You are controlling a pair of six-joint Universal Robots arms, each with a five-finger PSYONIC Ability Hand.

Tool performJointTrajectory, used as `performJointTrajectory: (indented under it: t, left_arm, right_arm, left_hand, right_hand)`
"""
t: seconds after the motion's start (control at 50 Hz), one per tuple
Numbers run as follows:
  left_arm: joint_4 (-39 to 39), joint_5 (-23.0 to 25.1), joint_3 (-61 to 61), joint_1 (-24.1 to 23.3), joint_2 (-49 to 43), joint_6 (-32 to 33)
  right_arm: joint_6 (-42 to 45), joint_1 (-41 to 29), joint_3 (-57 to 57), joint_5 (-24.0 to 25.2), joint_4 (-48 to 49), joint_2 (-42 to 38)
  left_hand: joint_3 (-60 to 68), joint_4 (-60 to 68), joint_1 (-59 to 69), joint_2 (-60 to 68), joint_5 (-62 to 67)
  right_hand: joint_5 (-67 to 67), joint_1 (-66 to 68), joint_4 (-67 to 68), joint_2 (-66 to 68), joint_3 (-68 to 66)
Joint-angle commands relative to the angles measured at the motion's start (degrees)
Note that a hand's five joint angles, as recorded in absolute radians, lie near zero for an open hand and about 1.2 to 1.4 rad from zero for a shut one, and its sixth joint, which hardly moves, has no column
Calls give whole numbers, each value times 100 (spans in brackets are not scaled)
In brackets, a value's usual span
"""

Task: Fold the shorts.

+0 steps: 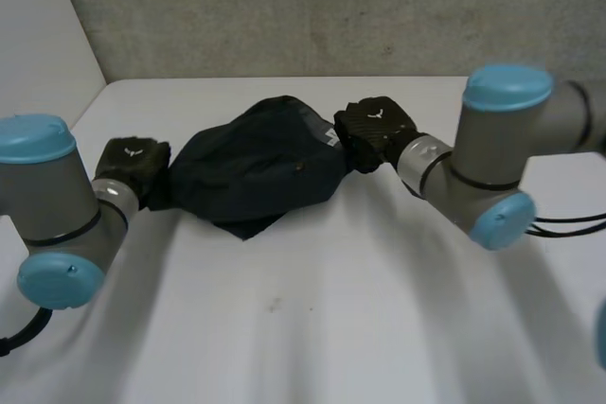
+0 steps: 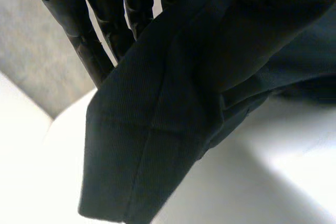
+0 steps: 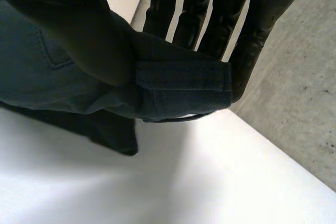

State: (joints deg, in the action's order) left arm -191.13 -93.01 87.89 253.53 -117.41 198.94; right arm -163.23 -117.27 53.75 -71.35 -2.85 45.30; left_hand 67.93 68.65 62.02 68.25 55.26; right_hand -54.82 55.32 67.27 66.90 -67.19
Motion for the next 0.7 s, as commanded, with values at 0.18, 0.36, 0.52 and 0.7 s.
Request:
performJointTrajectory:
  t: [0.18, 0.36, 0.52, 0.7]
  left_arm:
    - [31, 55, 1063, -928, 1228, 31]
    - [84, 46, 1336, -946, 1440, 101]
    - [383, 55, 1494, -885, 1730, 92]
    - [927, 396, 1555, -367, 2117, 31]
  right_arm:
    - [2953, 775, 3052, -37, -3439, 2201]
    - [1481, 942, 2896, 86, -2020, 2906]
    - [125, 881, 3036, 288, -1472, 2836]
    - [-139, 451, 3290, 279, -877, 2335]
  left_hand:
    - [1207, 1135, 1798, 1175, 1474]
    - [-2415, -2487, -1824, -2448, -2148]
    - [-4174, -4246, -3582, -4206, -3906]
    - [-4074, -4145, -3482, -4106, -3806]
  right_hand:
    - [-1518, 2468, 1273, 1310, -1281]
    - [5221, -4271, -5466, -5428, 5458]
    - [5171, -4221, -5416, -5379, 5408]
    - [4936, -3986, -5182, -5144, 5174]
